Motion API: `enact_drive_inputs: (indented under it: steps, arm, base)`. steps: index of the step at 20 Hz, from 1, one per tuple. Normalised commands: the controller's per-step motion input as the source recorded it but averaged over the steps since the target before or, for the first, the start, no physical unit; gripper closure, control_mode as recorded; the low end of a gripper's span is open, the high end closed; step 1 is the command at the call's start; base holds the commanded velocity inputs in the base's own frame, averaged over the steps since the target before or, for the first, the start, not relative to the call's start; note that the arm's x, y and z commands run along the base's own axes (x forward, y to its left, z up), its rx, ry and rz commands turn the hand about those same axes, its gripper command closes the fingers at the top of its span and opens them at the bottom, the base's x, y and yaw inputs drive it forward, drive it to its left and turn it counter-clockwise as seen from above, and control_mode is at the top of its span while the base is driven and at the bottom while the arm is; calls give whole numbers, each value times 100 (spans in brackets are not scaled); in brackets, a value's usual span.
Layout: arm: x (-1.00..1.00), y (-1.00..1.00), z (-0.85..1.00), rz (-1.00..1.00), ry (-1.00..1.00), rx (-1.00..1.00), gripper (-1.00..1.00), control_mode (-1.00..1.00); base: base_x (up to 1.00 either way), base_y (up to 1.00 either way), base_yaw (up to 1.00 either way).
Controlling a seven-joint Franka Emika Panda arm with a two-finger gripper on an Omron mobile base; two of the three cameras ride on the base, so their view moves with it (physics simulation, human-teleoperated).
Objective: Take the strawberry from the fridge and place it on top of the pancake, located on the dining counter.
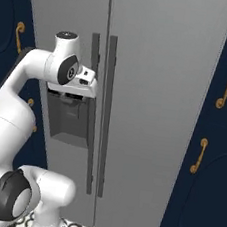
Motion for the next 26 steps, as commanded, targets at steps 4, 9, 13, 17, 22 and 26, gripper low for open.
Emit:
enact_drive_inputs:
  steps: [4, 9, 13, 17, 22, 26]
  arm:
    - [0, 0, 0, 0, 0, 0, -100, 100]
    - [0, 0, 0, 0, 0, 0, -100, 100]
    - [0, 0, 0, 0, 0, 0, -100, 100]
    - [0, 0, 0, 0, 0, 0, -100, 100]
    - [0, 0, 0, 0, 0, 0, -100, 100]
    - [0, 0, 0, 0, 0, 0, -100, 100]
  base:
    - [-32, -41, -2]
    - [-5, -45, -6]
    - [-4, -23, -16]
    - [-22, 4, -9]
    - [-50, 5, 0]
    - [-57, 0, 0]
